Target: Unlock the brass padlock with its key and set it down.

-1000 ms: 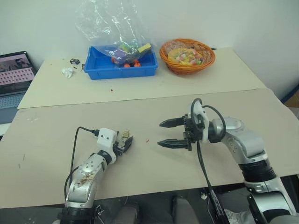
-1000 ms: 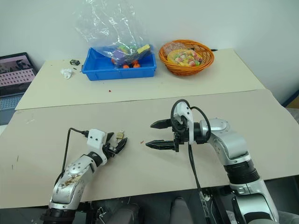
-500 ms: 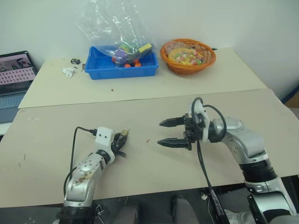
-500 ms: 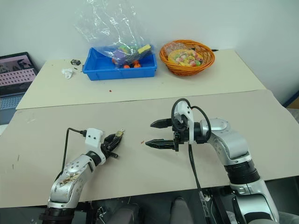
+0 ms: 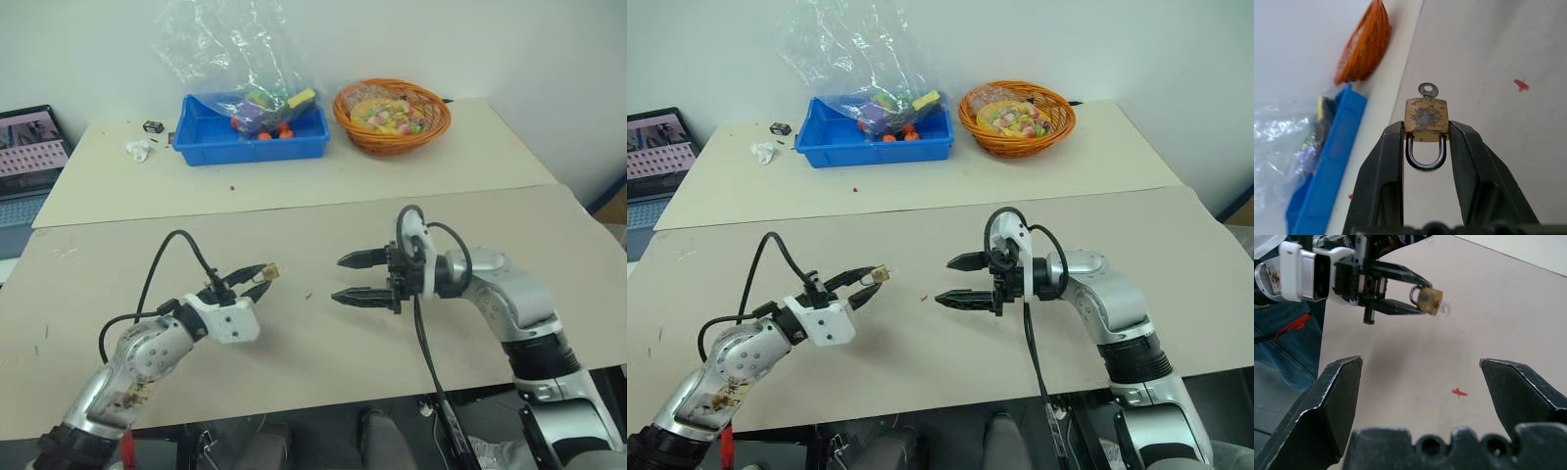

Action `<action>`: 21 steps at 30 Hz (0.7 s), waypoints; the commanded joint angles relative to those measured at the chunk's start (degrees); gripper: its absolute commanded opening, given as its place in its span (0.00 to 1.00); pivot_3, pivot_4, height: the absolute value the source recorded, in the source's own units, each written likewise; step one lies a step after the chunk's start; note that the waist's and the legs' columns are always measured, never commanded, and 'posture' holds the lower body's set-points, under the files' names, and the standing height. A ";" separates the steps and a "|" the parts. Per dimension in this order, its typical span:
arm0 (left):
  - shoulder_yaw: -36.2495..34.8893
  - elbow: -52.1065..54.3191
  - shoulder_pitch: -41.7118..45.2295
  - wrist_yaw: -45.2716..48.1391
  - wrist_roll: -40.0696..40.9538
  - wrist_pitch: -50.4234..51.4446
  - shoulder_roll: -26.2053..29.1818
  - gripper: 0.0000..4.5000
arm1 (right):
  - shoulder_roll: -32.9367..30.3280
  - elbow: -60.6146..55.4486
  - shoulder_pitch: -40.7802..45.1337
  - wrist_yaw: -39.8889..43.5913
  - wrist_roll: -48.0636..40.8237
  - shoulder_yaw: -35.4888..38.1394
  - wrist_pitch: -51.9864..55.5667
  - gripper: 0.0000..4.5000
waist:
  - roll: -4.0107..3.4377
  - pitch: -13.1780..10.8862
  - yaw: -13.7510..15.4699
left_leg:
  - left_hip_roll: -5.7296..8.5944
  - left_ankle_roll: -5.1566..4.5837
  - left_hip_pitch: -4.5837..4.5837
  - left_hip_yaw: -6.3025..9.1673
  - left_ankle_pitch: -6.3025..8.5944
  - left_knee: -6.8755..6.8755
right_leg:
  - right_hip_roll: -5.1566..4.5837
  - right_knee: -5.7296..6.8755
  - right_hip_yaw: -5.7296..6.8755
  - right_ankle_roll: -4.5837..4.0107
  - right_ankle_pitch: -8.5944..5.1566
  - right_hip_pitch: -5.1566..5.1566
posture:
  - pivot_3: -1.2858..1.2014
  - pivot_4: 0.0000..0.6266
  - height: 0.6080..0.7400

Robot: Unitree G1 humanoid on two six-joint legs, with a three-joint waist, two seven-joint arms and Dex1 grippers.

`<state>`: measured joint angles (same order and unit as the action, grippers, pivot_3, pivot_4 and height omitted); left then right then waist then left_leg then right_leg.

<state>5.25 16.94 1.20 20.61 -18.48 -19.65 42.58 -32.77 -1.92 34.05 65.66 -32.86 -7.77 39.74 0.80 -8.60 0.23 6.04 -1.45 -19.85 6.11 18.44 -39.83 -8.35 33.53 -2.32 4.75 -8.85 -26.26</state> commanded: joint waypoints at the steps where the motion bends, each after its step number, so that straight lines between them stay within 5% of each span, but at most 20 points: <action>1: -1.54 -1.17 1.21 -3.31 -3.24 -6.35 -0.28 0.19 | 1.26 4.47 5.54 -0.78 -4.51 4.35 6.24 1.00 | 0.00 0.00 -0.12 | 0.01 0.00 0.00 0.00 0.00 -0.01 | 0.00 0.02 -0.01 0.00 0.00 0.00 | 0.52 0.24 1.00; 17: -1.03 -5.66 4.04 -2.64 -1.79 -13.82 -3.06 0.19 | 10.39 15.83 15.21 6.00 0.99 -4.22 2.96 1.00 | -0.01 0.00 -1.10 | 0.00 0.00 -0.07 0.02 0.00 -0.03 | -0.01 0.38 0.13 -0.01 0.01 -0.12 | 0.52 0.24 1.00; 21: -0.48 -6.32 4.45 -1.41 -0.51 -15.21 -3.19 0.19 | 11.56 17.63 16.80 6.40 1.75 -4.03 2.26 0.76 | -0.02 0.00 -1.12 | 0.00 0.01 -0.06 0.02 -0.01 -0.03 | 0.00 0.43 0.15 -0.01 0.01 -0.14 | 0.52 0.24 1.00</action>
<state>5.01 10.18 4.63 18.97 -20.35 -33.47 39.49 -21.54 15.81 49.36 71.27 -31.23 -12.74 43.32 0.78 -8.60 -0.89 6.03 -1.44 -19.91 6.13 18.43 -39.86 -8.35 33.96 -2.12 4.74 -8.84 -26.40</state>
